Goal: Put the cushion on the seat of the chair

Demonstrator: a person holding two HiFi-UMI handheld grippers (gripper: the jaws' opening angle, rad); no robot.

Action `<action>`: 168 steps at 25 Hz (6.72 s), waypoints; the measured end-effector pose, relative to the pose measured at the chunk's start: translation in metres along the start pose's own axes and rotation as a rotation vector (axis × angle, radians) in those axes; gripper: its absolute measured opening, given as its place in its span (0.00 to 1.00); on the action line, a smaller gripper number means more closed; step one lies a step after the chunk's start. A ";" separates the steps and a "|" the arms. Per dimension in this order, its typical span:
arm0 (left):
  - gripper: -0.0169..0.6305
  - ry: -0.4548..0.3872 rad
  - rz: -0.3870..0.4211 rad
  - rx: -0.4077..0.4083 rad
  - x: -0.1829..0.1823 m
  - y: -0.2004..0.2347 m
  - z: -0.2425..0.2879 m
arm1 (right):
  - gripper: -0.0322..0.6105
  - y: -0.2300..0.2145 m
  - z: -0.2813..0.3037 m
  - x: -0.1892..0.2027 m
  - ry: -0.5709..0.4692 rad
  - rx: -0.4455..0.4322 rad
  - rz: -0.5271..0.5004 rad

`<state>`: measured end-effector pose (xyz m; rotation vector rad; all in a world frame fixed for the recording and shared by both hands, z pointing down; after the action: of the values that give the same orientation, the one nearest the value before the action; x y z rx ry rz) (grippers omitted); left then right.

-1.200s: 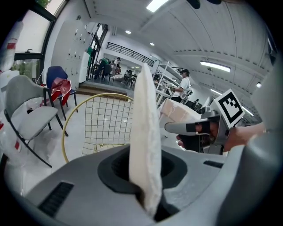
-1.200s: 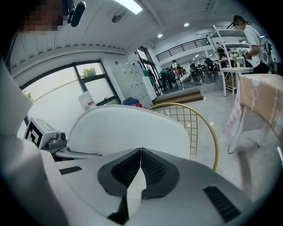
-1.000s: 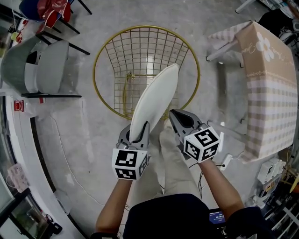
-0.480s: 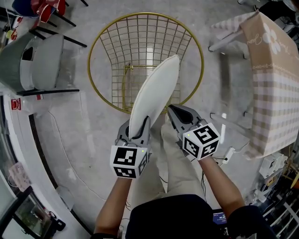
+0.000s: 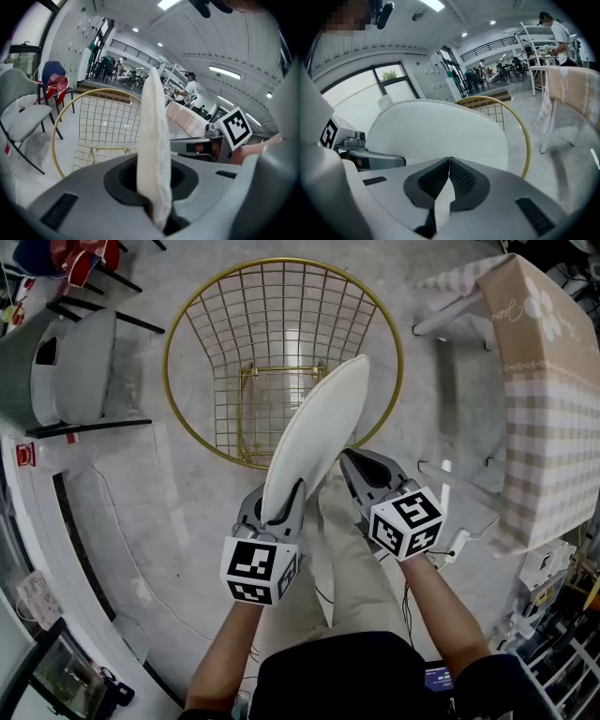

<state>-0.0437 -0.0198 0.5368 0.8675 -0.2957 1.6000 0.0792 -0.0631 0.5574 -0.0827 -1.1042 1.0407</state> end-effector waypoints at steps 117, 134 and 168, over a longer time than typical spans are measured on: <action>0.14 0.258 0.199 -0.090 0.046 0.175 0.178 | 0.08 -0.063 0.242 0.036 0.353 -0.268 -0.148; 0.16 0.320 0.237 -0.047 0.059 0.203 0.200 | 0.08 -0.073 0.270 0.052 0.384 -0.260 -0.109; 0.44 0.361 0.271 -0.157 0.068 0.238 0.231 | 0.08 -0.097 0.307 0.076 0.423 -0.195 -0.042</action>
<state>-0.1807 -0.1718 0.8069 0.4188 -0.2853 1.9204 -0.0871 -0.1905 0.8129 -0.4155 -0.8133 0.8266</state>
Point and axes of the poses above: the fingertips, and each gripper's own axes: z forward along the fingers, y to its left, x out of its underside, the point moved 4 cm from there along -z, backward along the fingers, and after that the axes turned 10 degrees about -x, right-handed, at the moved point
